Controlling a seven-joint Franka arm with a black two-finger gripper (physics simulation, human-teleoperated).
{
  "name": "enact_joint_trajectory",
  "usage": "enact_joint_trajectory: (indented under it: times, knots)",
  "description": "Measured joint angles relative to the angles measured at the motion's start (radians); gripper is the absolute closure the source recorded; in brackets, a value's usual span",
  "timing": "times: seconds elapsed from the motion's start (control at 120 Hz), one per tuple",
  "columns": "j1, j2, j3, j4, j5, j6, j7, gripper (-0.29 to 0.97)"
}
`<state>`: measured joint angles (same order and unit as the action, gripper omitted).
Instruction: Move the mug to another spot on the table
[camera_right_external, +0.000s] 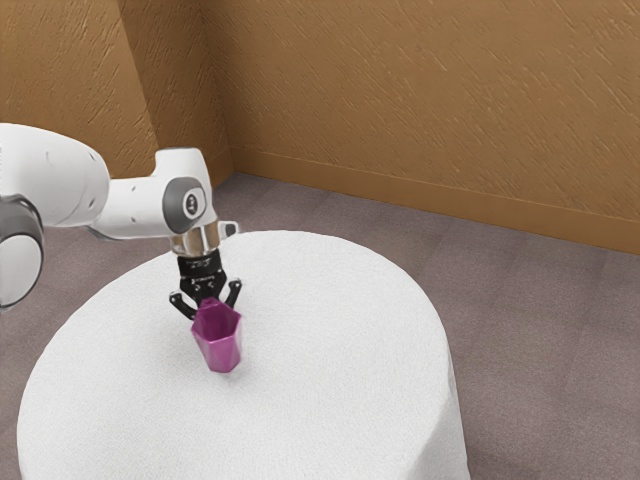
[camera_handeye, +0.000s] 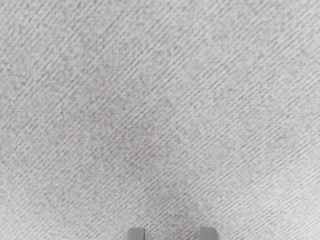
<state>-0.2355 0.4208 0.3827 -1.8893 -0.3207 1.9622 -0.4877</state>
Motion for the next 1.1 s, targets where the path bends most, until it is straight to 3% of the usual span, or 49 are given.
enact_joint_trajectory:
  times: [0.35,0.533,0.658,1.0,1.1]
  knots:
    - [0.002,0.051,0.005,0.016,-0.035,0.002,0.003,0.75]
    - [0.001,0.051,0.005,0.016,-0.058,0.003,0.012,0.37]
    - [0.0,0.045,0.011,0.017,-0.067,0.004,0.017,0.21]
    - [0.002,0.038,0.055,0.024,-0.072,0.009,0.029,0.05]
    - [0.001,0.002,0.114,0.034,-0.067,-0.002,0.035,0.03]
